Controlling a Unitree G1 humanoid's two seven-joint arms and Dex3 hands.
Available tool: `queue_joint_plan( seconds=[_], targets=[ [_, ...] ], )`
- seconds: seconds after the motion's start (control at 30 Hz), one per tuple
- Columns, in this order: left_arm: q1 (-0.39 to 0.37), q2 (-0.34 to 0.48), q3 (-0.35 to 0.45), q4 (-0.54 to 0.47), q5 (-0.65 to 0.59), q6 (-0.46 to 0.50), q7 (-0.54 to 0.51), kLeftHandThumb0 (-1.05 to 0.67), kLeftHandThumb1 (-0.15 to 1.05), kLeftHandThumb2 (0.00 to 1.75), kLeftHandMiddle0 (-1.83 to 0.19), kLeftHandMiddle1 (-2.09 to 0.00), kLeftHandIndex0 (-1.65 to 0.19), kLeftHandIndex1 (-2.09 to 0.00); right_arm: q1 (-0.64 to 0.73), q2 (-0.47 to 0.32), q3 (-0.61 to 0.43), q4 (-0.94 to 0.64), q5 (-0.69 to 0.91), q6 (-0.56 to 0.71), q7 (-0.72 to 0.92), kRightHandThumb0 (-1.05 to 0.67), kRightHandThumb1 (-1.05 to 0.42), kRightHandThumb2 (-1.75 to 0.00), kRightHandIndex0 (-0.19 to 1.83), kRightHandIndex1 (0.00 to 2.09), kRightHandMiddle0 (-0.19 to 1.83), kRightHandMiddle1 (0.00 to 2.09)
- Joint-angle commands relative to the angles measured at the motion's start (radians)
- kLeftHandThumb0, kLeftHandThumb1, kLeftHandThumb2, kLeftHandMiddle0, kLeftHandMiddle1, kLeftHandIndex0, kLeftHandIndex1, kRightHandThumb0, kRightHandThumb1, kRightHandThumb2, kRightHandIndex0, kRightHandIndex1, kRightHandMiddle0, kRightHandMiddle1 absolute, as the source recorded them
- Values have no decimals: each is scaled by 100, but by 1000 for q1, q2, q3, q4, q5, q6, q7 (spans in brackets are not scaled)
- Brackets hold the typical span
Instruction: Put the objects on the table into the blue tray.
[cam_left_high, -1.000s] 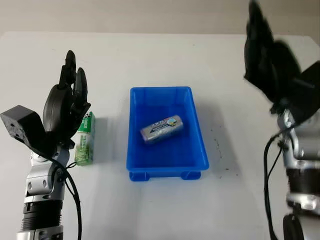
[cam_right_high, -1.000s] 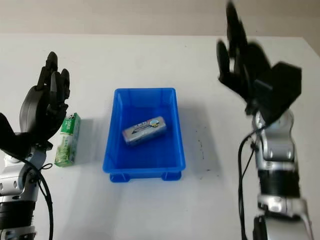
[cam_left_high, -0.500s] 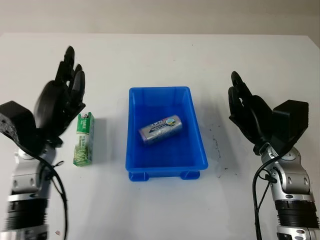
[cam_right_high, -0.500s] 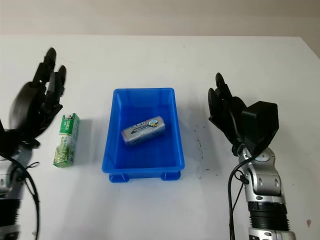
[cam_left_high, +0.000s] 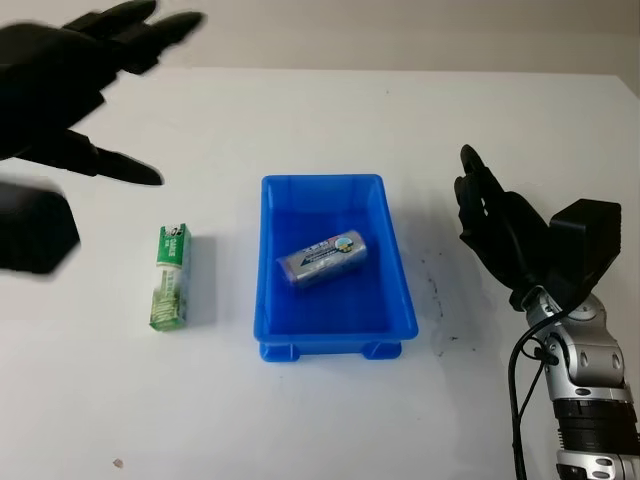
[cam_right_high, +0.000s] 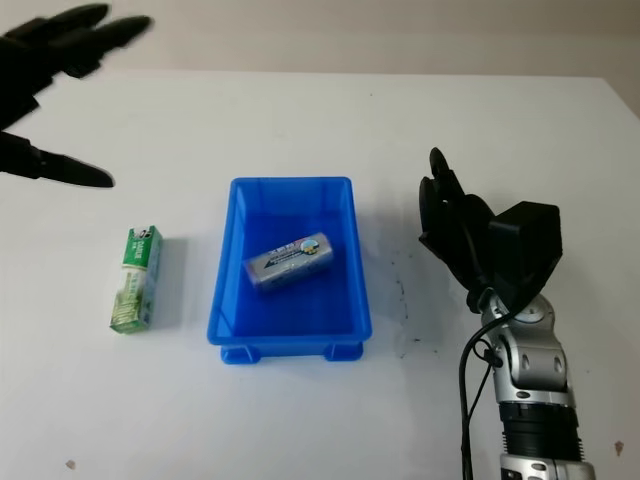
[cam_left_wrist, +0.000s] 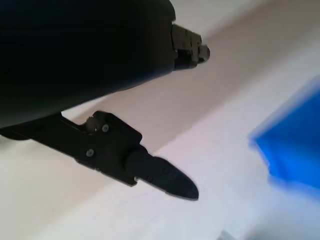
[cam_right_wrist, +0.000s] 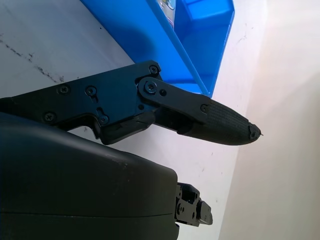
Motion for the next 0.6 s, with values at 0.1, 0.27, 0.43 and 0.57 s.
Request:
queue_joint_plan(
  seconds=[0.1, 0.27, 0.43, 0.57],
  targets=[
    [-89, 117, -185, 72, 521, -107, 555, -11, 104, 21, -10, -7, -10, -6, -33, -9, -10, 14, 8, -12, 9, -77, -105, -80, -19, 0, -19, 0],
    [-160, 136, -356, 145, 779, -86, 821, -11, 105, 31, -1, -3, -2, -3, -29, -11, -11, 11, 7, -5, 14, -78, -105, -80, -19, 0, -19, 0],
    [-224, 155, -463, 210, 874, -103, 924, -8, 105, 34, -6, -6, -8, -7, -19, -14, -17, -3, 8, 2, 13, -77, -105, -80, -19, 0, -19, 0],
    [-251, 160, -515, 246, 898, -106, 963, -12, 105, 35, -9, -7, -7, -6, -21, -14, -18, 0, 8, 5, 12, -77, -105, -80, -19, 0, -19, 0]
  ],
)
